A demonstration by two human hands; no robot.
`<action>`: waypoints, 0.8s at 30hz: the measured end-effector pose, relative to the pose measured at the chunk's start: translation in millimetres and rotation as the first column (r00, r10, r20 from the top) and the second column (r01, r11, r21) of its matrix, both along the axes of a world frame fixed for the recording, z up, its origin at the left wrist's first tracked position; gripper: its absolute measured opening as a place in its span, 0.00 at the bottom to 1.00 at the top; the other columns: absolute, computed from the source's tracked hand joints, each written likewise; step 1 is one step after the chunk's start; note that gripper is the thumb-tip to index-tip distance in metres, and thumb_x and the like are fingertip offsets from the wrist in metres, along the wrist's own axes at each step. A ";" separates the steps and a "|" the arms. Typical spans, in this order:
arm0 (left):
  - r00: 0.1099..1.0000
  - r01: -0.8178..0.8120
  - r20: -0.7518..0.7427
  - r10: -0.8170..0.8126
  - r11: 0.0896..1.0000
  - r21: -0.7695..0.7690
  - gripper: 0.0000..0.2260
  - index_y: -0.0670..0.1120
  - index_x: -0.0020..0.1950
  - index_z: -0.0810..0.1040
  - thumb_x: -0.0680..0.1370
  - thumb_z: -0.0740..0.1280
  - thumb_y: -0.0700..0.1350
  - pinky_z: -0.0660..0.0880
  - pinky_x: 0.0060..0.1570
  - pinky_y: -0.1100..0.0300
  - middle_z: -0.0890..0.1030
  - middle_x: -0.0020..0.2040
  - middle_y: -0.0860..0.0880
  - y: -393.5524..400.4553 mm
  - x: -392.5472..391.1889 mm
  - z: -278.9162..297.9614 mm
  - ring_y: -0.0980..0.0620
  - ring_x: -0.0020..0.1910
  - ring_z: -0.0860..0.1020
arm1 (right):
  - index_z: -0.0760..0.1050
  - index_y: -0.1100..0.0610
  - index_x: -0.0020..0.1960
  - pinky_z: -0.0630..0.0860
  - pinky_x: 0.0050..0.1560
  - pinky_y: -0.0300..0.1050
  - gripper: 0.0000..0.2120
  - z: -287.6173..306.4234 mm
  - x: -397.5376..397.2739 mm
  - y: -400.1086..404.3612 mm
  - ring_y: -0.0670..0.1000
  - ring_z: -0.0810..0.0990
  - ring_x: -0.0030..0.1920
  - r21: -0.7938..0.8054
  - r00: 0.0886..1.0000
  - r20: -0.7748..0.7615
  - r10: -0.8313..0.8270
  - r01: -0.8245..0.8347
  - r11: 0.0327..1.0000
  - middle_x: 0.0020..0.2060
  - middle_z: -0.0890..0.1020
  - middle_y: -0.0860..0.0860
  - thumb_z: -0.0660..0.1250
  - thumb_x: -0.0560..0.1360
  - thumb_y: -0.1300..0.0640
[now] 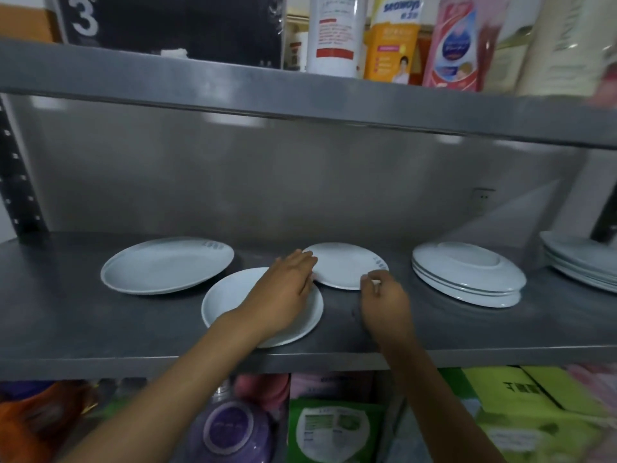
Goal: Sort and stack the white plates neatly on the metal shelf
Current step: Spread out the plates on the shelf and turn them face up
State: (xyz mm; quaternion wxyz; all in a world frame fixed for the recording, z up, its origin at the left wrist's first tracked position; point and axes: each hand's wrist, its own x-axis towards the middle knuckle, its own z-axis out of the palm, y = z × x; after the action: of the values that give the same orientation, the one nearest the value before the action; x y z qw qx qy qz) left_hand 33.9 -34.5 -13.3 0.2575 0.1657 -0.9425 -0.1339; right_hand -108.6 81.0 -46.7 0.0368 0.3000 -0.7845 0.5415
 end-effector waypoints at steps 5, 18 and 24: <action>0.991 0.042 0.130 -0.042 0.999 0.006 0.19 0.46 0.72 0.68 0.81 0.54 0.38 0.57 0.71 0.58 0.64 0.75 0.48 12.8 -47.2 -1.0 0.50 0.75 0.59 | 0.76 0.57 0.49 0.70 0.44 0.43 0.11 -2.4 -36.9 18.4 0.49 0.77 0.40 -0.191 0.997 -0.057 -0.049 0.037 0.981 0.39 0.80 0.52 0.58 0.81 0.53; 0.913 -0.183 0.349 0.213 0.976 -0.116 0.14 0.45 0.53 0.77 0.71 0.61 0.32 0.72 0.55 0.41 0.78 0.54 0.43 38.9 -130.3 -29.3 0.41 0.54 0.75 | 0.73 0.56 0.38 0.71 0.38 0.44 0.11 -26.2 -78.5 22.5 0.51 0.74 0.34 -0.398 0.949 0.311 -0.047 0.175 0.901 0.31 0.77 0.55 0.61 0.78 0.57; 0.926 -0.312 0.190 0.326 0.945 -0.104 0.13 0.46 0.34 0.65 0.69 0.60 0.28 0.73 0.52 0.38 0.74 0.40 0.43 51.6 -135.8 -33.7 0.39 0.46 0.76 | 0.74 0.54 0.37 0.71 0.35 0.46 0.08 -27.4 -80.2 26.2 0.50 0.72 0.32 -0.427 0.926 0.374 0.055 0.119 0.896 0.31 0.77 0.54 0.60 0.74 0.59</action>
State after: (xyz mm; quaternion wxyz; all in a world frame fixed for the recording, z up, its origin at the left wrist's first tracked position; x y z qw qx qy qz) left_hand -101.9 17.1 -47.0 0.1836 0.3202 -0.9286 -0.0385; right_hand -188.8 107.1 -74.1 -0.0381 0.1609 -0.6380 0.7520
